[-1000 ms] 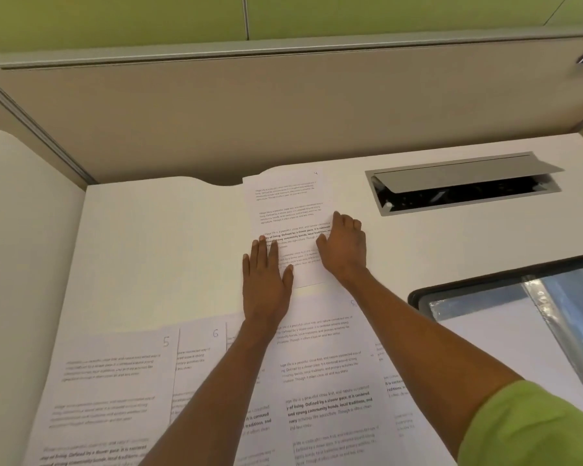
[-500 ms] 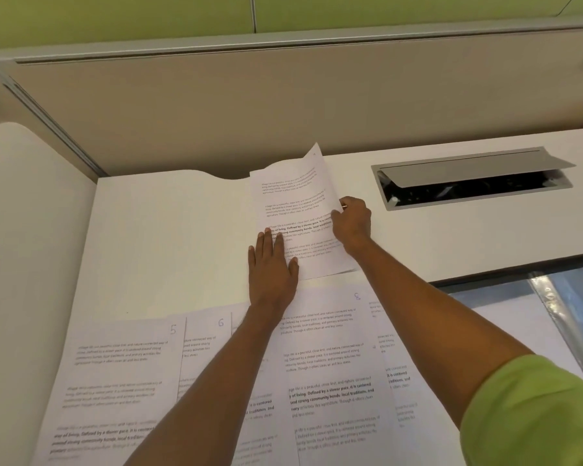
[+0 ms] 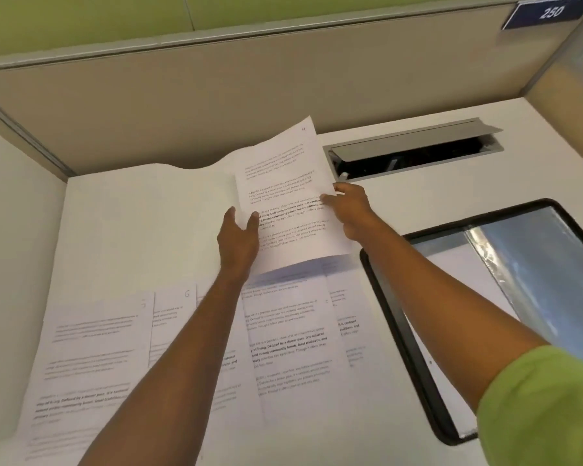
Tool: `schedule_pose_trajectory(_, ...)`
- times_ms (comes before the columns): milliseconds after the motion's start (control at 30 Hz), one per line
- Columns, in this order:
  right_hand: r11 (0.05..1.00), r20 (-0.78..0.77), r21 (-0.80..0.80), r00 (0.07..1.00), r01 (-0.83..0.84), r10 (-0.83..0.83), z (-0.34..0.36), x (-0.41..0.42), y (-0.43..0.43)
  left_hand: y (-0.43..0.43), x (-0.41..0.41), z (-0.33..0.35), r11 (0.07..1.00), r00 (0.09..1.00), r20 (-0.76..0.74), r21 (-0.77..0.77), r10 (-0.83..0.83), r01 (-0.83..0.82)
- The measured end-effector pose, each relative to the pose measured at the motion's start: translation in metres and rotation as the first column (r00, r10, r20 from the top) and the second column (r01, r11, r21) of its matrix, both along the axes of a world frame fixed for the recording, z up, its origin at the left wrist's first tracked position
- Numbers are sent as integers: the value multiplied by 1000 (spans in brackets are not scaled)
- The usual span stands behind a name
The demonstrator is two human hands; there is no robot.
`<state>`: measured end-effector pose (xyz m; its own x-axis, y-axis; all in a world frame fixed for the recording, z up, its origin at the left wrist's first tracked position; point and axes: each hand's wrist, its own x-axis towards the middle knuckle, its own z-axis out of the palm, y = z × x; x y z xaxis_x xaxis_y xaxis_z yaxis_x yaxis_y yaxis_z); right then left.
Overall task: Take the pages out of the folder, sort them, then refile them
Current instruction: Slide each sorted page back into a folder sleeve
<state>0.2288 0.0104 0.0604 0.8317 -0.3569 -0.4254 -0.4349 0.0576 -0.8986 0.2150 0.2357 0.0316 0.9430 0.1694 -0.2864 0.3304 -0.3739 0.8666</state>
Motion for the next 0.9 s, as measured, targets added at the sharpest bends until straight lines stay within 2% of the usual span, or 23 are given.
schedule_pose_trajectory(133, 997, -38, 76, 999, -23, 26, 2, -49, -45, -32, -9, 5, 939, 979, -181, -313, 88, -142)
schedule_pose_trajectory(267, 994, -75, 87, 995, -64, 71, -2, -92, -108, -76, -30, 5, 826, 964, -265, -547, -14, -138)
schedule_pose_trajectory(600, 949, -101, 200, 958, -244, 268, -1, -180, -300, -235, -113, 4, 803, 916, -345, -594, -206, -43)
schedule_pose_trajectory(767, 937, -82, 169, 943, -306, 323, -3, -207, -383, -320, -155, 3, 788, 900, -369, -614, -233, -48)
schedule_pose_trajectory(900, 937, -78, 146, 940, -318, 331, -5, -228, -434, -370, -183, 5, 810, 901, -356, -587, -248, -9)
